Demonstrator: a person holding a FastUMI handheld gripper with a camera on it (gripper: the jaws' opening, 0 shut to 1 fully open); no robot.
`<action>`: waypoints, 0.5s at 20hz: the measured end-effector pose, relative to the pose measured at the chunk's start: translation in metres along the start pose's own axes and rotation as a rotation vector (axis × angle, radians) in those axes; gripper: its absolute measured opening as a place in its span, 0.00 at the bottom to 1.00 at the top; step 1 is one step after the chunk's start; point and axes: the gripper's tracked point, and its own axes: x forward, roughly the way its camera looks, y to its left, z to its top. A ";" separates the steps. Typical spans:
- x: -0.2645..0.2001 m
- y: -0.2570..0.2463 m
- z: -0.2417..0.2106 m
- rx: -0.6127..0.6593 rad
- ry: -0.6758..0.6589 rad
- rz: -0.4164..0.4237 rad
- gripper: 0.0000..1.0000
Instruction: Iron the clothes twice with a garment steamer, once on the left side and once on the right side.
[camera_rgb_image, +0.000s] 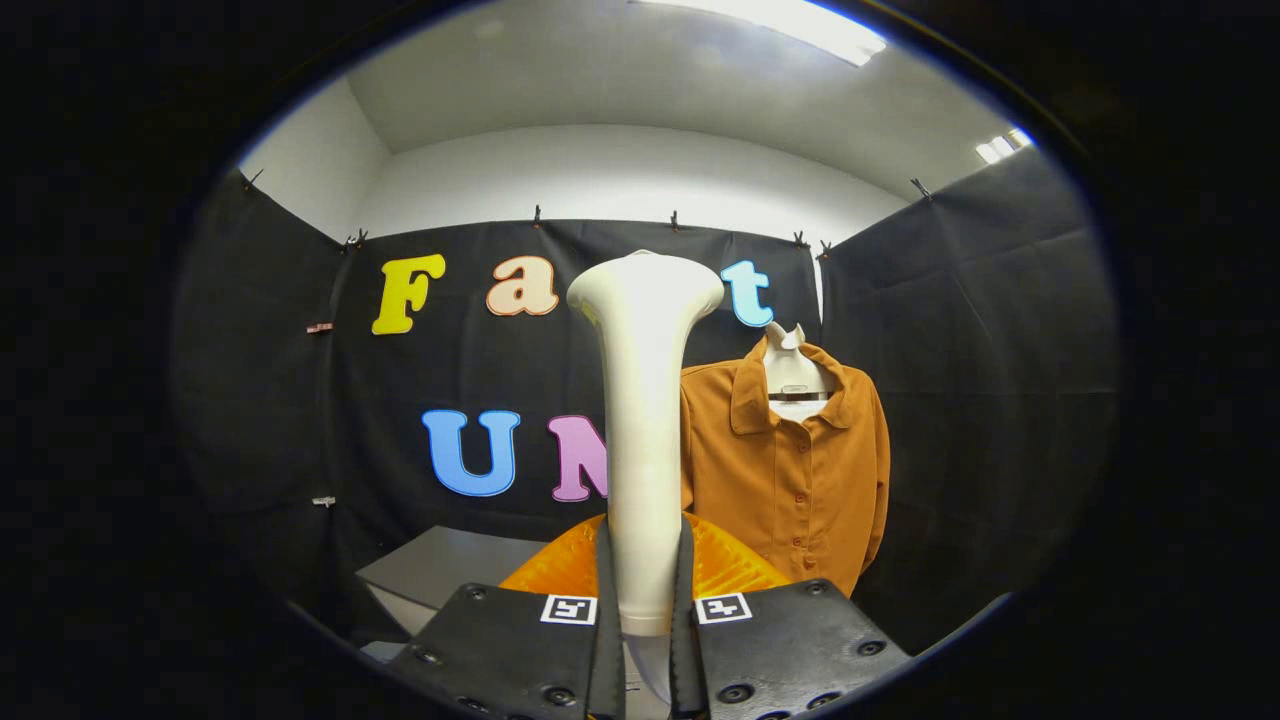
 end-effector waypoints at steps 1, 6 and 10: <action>0.000 0.001 0.001 0.000 0.000 0.001 0.21; 0.000 0.003 0.001 -0.002 0.001 0.000 0.21; 0.002 0.003 0.001 -0.001 0.003 -0.002 0.21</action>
